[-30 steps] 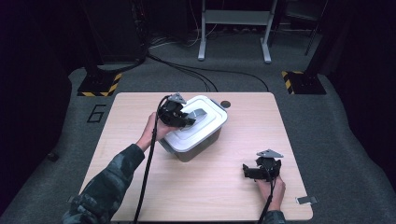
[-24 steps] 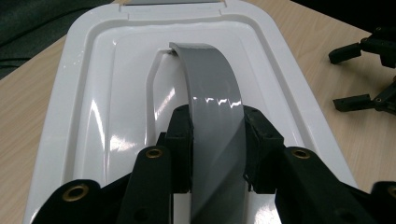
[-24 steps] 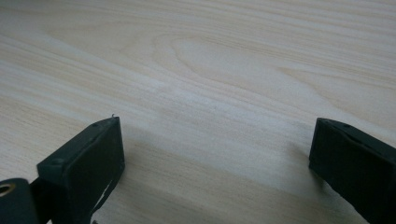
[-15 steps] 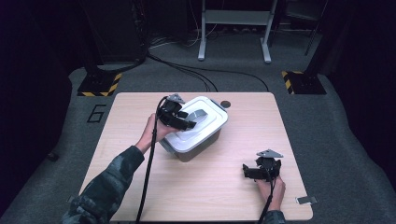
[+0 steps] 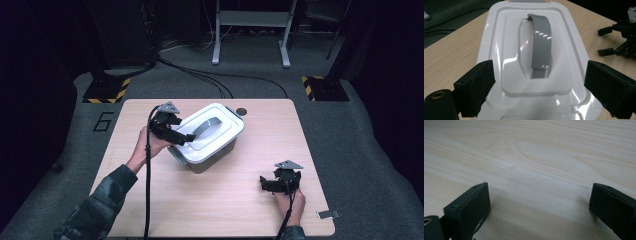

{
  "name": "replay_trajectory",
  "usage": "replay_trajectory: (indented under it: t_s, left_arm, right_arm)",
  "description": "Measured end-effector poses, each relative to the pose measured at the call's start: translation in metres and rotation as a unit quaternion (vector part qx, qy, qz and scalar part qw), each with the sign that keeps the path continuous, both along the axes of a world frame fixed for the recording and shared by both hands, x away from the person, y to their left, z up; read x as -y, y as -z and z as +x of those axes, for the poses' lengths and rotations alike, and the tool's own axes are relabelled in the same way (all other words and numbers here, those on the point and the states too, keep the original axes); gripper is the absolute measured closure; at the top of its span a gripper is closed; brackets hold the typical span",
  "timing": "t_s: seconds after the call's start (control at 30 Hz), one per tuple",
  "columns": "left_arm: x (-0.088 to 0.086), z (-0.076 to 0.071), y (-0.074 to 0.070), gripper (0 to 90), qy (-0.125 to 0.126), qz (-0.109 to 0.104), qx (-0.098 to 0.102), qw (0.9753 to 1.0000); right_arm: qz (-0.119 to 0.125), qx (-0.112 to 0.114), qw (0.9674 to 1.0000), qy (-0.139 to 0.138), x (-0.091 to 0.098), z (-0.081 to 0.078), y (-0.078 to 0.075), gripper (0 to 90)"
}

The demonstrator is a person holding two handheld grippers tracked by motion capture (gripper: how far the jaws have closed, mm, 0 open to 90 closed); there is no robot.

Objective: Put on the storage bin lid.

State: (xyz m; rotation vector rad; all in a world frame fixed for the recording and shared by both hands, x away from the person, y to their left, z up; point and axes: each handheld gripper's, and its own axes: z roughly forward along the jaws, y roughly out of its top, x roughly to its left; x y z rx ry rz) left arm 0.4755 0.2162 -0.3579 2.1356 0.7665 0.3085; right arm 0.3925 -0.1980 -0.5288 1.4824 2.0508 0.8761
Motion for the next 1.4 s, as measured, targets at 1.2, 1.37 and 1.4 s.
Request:
replay_trajectory:
  t_s: [1.2,1.37,1.4]
  left_arm:
    - [-0.102,-0.064,0.171,0.0,-0.153,0.003,-0.038,0.9875]
    - [-0.102,-0.063,0.172,0.0,-0.154,0.019,-0.03,0.9874]
    - [-0.102,-0.063,0.172,0.0,-0.154,0.019,-0.03,0.9874]
  right_arm:
    - [0.001,-0.001,1.0,-0.001,0.0,0.0,0.0,2.0]
    - [0.001,-0.001,1.0,-0.002,0.0,0.0,0.0,1.9]
    - [0.001,-0.001,1.0,-0.002,0.0,0.0,0.0,1.9]
